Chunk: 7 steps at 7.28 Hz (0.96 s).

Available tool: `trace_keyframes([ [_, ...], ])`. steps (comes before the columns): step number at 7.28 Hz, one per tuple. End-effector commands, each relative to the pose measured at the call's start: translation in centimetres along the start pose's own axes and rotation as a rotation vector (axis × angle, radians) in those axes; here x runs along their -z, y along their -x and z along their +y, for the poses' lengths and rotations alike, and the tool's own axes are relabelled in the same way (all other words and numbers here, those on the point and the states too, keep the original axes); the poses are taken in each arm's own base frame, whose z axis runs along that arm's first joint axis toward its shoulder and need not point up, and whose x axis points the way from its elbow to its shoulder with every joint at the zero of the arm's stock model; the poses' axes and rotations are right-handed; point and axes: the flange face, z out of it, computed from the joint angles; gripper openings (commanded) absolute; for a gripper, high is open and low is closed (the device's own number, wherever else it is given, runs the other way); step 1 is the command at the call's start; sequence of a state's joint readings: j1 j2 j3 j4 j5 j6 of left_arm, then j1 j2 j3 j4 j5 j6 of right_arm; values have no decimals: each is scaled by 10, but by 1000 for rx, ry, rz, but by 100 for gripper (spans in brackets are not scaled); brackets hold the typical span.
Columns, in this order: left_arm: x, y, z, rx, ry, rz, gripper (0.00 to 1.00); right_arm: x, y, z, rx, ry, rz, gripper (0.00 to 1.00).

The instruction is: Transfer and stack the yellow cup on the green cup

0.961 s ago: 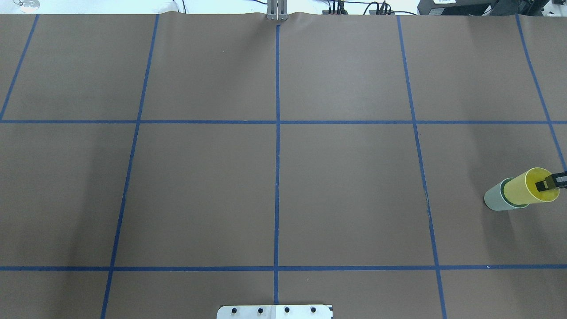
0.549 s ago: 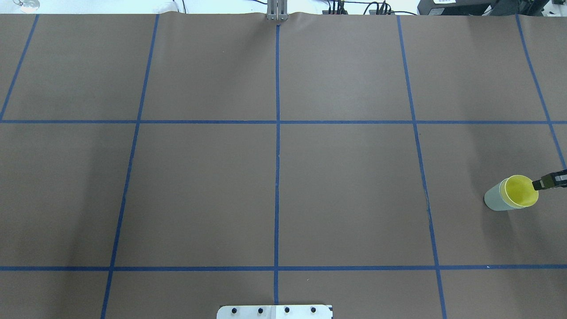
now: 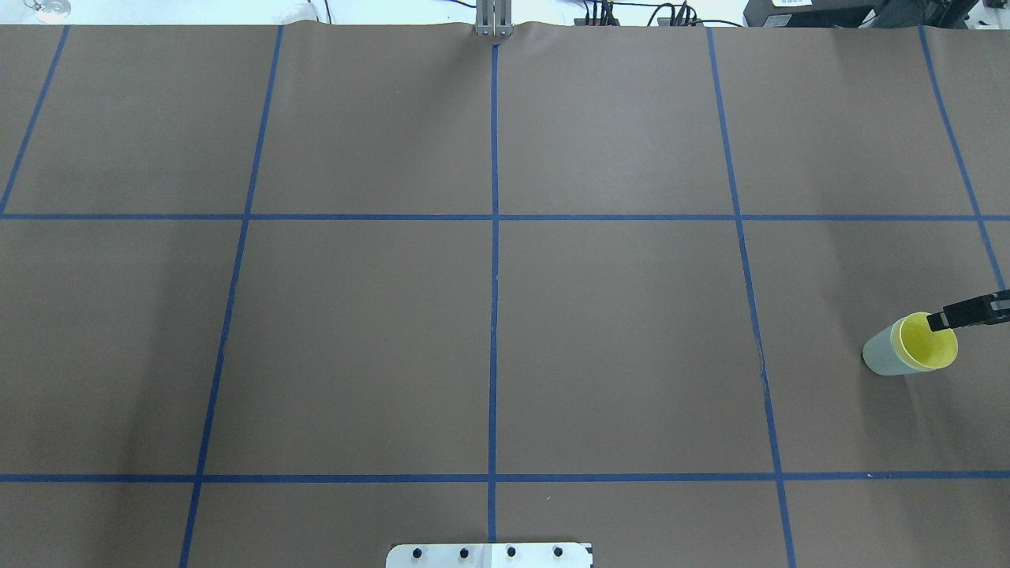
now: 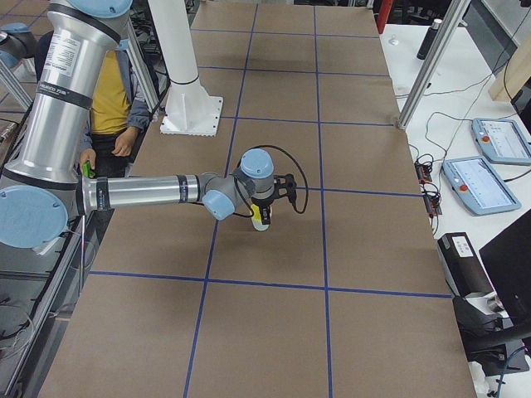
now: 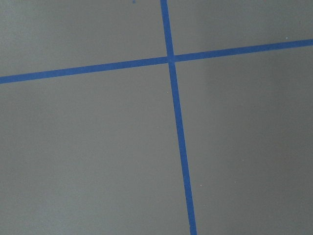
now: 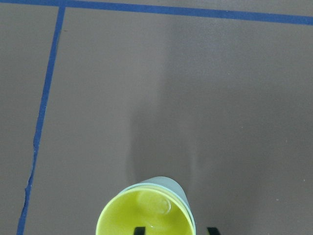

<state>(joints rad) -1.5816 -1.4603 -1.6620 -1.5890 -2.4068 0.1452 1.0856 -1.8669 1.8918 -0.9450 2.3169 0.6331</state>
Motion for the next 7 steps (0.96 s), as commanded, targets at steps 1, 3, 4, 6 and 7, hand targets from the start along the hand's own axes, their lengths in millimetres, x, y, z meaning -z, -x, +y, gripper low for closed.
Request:
trace_keyframes([
  [1, 0, 0, 0, 0, 0, 0, 100, 14, -8, -19, -45, -26, 20, 100],
  [3, 0, 0, 0, 0, 0, 0, 100, 46, -38, -47, -14, -26, 92, 100],
  [4, -1, 1, 1, 1, 2, -1, 100, 72, -60, -60, 3, -11, 136, 100],
  [6, -1, 1, 1, 1, 1, 0, 100, 122, -106, -67, 20, 31, 187, 100],
  [7, -1, 1, 1, 4, 2, 0, 100, 130, -122, -64, 50, 65, 205, 100],
])
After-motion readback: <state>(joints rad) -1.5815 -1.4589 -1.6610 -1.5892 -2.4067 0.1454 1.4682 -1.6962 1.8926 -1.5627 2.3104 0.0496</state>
